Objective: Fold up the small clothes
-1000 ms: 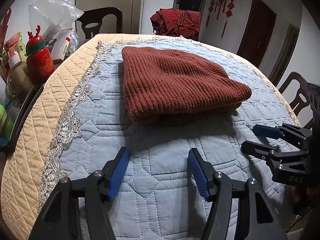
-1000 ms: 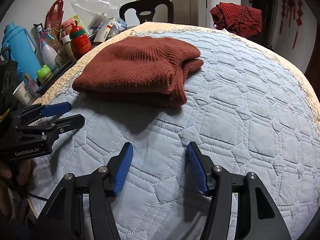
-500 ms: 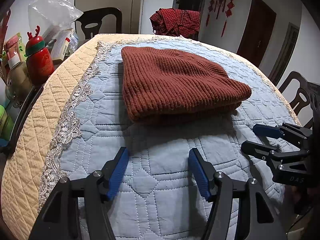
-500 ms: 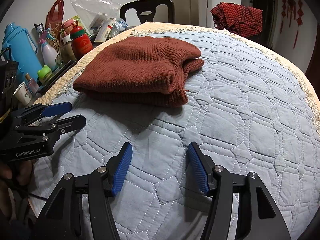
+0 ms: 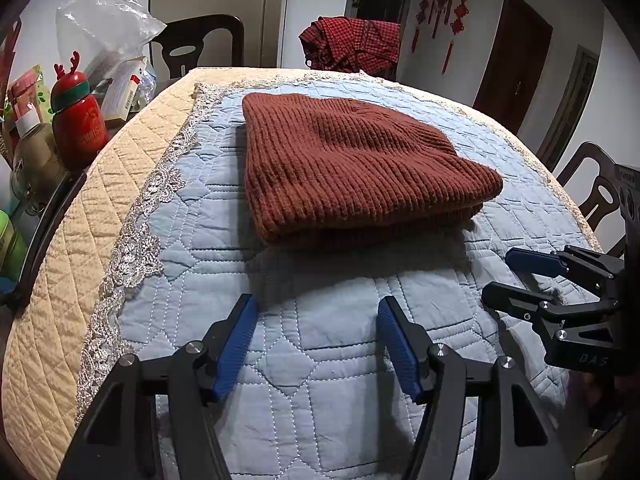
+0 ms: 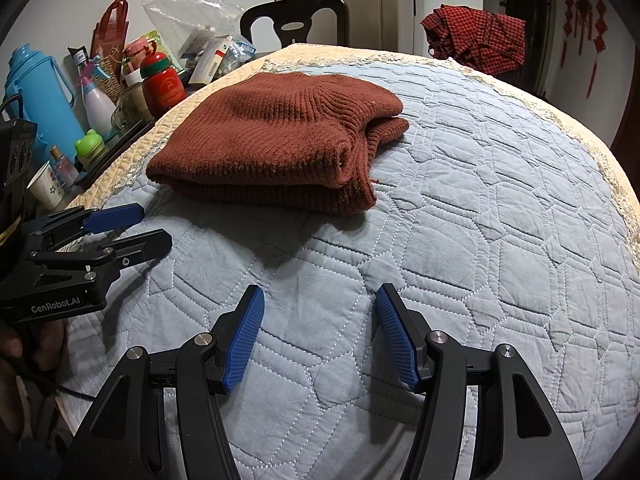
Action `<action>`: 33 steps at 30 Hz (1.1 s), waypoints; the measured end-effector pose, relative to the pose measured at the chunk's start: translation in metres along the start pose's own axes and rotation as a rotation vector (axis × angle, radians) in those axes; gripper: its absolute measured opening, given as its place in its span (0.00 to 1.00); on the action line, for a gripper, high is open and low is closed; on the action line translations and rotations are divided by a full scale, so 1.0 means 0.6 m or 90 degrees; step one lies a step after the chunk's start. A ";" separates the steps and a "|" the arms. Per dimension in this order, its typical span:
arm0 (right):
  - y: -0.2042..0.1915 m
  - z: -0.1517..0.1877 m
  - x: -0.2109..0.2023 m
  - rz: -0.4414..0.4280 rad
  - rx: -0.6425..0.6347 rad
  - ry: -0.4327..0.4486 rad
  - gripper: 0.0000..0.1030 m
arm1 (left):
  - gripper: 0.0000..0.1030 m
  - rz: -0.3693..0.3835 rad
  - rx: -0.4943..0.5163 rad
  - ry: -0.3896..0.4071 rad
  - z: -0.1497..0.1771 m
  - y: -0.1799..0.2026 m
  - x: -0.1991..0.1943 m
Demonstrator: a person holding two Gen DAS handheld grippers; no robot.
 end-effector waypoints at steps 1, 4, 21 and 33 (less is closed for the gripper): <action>0.000 0.000 0.000 -0.001 0.000 0.000 0.57 | 0.64 0.000 0.000 0.000 0.000 0.000 0.000; -0.001 0.000 0.001 -0.003 0.001 0.000 0.57 | 0.64 0.001 -0.001 0.000 0.000 0.000 0.000; -0.001 0.000 0.001 -0.003 0.001 0.000 0.58 | 0.65 -0.002 0.003 -0.001 0.000 0.001 0.002; -0.001 0.000 0.001 -0.003 0.002 0.001 0.58 | 0.68 -0.004 0.008 -0.003 0.000 0.001 0.002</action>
Point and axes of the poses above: each gripper's, at about its wrist camera, not at the fingertips, and x roughly the way its jaws point, y to its right, z to its underside, the point moved 5 cm from there along x, roughly the way its jaws point, and after that the axes turned 1 degree about -x, right-handed, at the moved point
